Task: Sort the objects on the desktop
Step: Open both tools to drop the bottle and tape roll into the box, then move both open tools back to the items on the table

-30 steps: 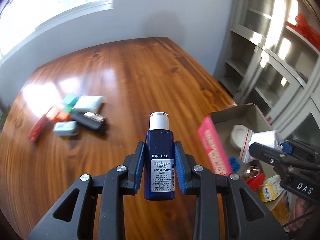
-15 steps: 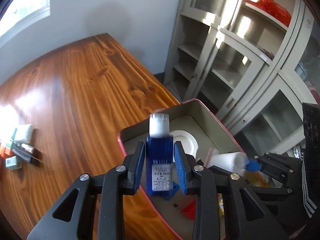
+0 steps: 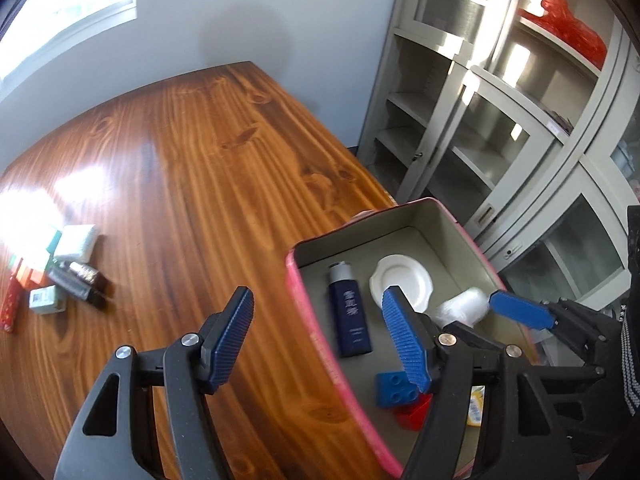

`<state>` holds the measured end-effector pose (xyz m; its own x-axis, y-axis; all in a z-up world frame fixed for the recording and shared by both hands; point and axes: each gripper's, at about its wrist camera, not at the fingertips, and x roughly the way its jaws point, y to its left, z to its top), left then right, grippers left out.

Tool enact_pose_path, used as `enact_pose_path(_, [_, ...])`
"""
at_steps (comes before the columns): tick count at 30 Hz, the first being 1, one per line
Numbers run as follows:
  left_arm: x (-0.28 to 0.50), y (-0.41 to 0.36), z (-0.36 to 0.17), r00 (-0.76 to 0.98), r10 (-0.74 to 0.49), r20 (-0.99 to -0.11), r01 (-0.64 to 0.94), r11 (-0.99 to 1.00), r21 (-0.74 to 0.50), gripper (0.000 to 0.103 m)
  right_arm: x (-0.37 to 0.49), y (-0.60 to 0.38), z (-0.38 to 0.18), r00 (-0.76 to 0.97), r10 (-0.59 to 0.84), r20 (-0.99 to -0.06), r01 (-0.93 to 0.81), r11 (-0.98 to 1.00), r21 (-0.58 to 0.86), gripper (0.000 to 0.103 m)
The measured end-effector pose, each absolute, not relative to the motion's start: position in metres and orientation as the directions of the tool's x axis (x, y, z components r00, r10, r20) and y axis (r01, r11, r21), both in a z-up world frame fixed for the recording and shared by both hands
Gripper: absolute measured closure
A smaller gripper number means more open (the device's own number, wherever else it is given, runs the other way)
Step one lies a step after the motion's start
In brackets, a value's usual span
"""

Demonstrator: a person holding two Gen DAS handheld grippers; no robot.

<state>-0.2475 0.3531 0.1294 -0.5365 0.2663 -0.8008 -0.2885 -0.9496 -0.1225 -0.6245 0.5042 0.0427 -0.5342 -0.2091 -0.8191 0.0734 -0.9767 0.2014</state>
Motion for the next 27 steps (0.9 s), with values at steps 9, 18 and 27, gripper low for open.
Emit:
enact_pose_path(9, [-0.229, 0.288, 0.131, -0.567, 0.202, -0.799, -0.177, -0.977, -0.121, 0.032, -0.621, 0.447, 0.050, -0.545, -0.233, -0.806, 0.172, -0.971, 0.164, 0.033])
enact_pose_path(18, [-0.204, 0.200, 0.135, -0.595, 0.102, -0.797, -0.019, -0.994, -0.112, 0.032, -0.622, 0.366, 0.054, -0.527, -0.285, -0.801, 0.297, -0.944, 0.141, 0.031])
enact_pose_path(27, [-0.180, 0.128, 0.134, -0.592, 0.022, -0.806, 0.108, -0.989, -0.106, 0.032, -0.623, 0.296, 0.046, -0.462, -0.351, -0.814, 0.400, -0.902, 0.162, 0.028])
